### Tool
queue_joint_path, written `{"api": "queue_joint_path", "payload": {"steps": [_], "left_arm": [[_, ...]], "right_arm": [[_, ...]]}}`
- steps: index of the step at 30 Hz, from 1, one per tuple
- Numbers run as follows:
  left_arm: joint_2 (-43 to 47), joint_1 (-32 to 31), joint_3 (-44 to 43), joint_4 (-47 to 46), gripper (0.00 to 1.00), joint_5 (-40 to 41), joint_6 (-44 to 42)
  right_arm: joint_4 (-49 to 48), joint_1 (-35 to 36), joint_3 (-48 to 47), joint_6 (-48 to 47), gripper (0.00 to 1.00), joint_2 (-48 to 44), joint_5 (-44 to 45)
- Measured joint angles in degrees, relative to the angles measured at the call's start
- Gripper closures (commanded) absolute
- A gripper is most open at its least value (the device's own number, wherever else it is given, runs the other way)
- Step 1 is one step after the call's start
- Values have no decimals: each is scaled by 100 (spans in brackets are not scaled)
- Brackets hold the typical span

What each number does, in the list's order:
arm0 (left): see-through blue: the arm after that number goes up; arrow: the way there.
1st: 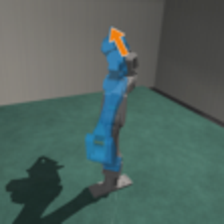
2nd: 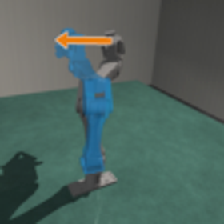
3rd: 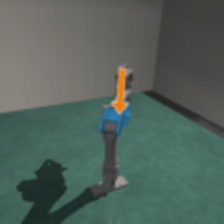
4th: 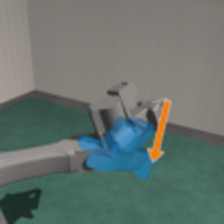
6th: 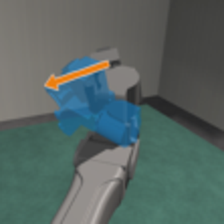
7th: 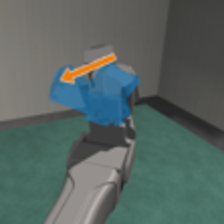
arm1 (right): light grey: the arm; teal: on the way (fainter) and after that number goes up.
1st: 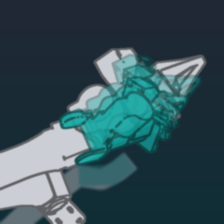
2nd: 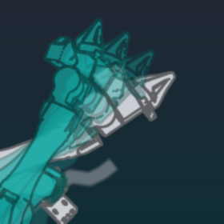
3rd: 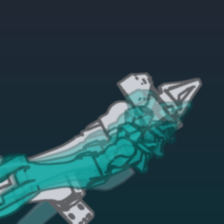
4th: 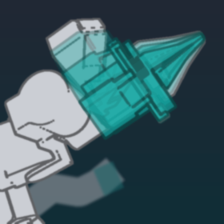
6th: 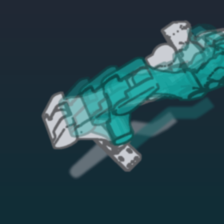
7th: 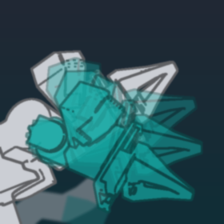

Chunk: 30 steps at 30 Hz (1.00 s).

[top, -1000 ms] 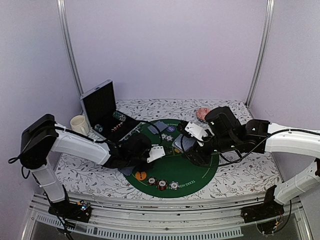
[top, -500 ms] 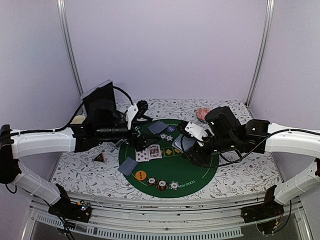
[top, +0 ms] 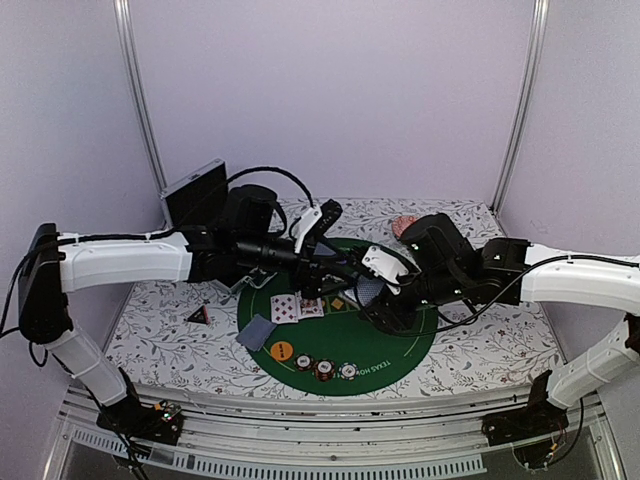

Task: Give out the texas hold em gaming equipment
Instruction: Pick up the poker card from the face-down deck piles.

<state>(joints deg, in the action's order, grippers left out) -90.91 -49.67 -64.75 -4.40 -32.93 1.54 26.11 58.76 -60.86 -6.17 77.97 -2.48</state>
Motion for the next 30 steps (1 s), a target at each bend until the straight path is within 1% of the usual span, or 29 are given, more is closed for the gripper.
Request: {"api": "queue_joint_path", "payload": {"steps": [4, 8, 13, 21, 26, 28, 30], "left_arm": [[-308, -140, -247, 326, 19, 181, 2], [-511, -234, -586, 608, 28, 505, 0], [-597, -275, -852, 946, 36, 909, -2], [-496, -348, -850, 1126, 36, 1290, -87], [-317, -345, -748, 1165, 38, 1482, -146], [-236, -345, -719, 1176, 41, 1550, -173], [-181, -341, -680, 1178, 48, 1578, -201]], "right_arm": [[0, 17, -7, -39, 55, 13, -11], [-4, 48, -52, -72, 55, 33, -11], [2, 31, -59, -72, 55, 48, 61], [0, 26, -57, -72, 55, 37, 170], [-2, 26, -57, -72, 55, 11, 168], [-2, 31, -57, -72, 55, 9, 168], [-2, 33, -57, -70, 55, 9, 168]]}}
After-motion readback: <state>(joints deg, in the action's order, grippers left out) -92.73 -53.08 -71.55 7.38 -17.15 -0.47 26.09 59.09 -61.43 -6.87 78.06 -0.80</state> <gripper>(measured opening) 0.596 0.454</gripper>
